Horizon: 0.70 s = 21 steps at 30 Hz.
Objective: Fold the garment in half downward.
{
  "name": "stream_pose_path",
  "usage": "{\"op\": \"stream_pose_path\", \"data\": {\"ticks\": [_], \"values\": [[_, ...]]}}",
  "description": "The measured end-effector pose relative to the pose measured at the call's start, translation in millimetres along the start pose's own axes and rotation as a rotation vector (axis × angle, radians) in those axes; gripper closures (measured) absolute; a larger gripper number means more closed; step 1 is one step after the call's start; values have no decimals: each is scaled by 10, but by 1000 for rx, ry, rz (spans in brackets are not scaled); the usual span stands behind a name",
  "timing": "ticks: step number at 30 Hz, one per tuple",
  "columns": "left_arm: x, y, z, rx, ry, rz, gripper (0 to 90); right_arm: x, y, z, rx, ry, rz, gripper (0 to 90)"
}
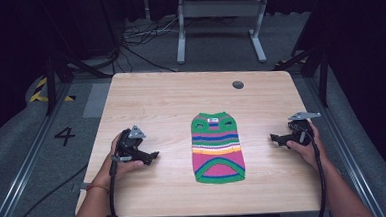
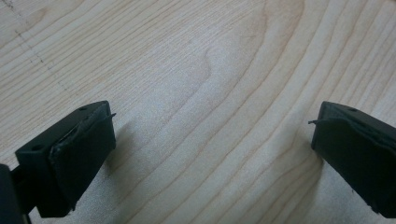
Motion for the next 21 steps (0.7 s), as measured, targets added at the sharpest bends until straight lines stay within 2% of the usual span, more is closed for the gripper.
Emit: {"op": "stream_pose_path", "data": {"ticks": [12, 14, 16, 18, 20, 21], "values": [[14, -4, -19, -15, -2, -13, 9, 9, -4, -10, 25, 3, 21, 4], [21, -9, -38, 3, 6, -8, 34, 6, -3, -9, 17, 3, 12, 5], [22, 8, -65, 22, 12, 17, 69, 2, -4, -7, 8, 10, 5, 12], [0, 57, -89, 20, -2, 13, 164, -6, -1, -24, 2, 15, -7, 90], [-37, 90, -80, 12, 4, -5, 195, -39, 15, -59, -14, 1, -9, 259], [-37, 90, -80, 12, 4, -5, 204, -39, 15, -59, -14, 1, -9, 259]]}}
Point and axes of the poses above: each handheld gripper's, and its own axes: z roughly forward along the jaws, x roughly out of its underside, y roughly to its left, the point moved 10 cm from there along z, roughly forward along the jaws, and after that the axes turned 8 degrees about x, right-handed, at the moved point
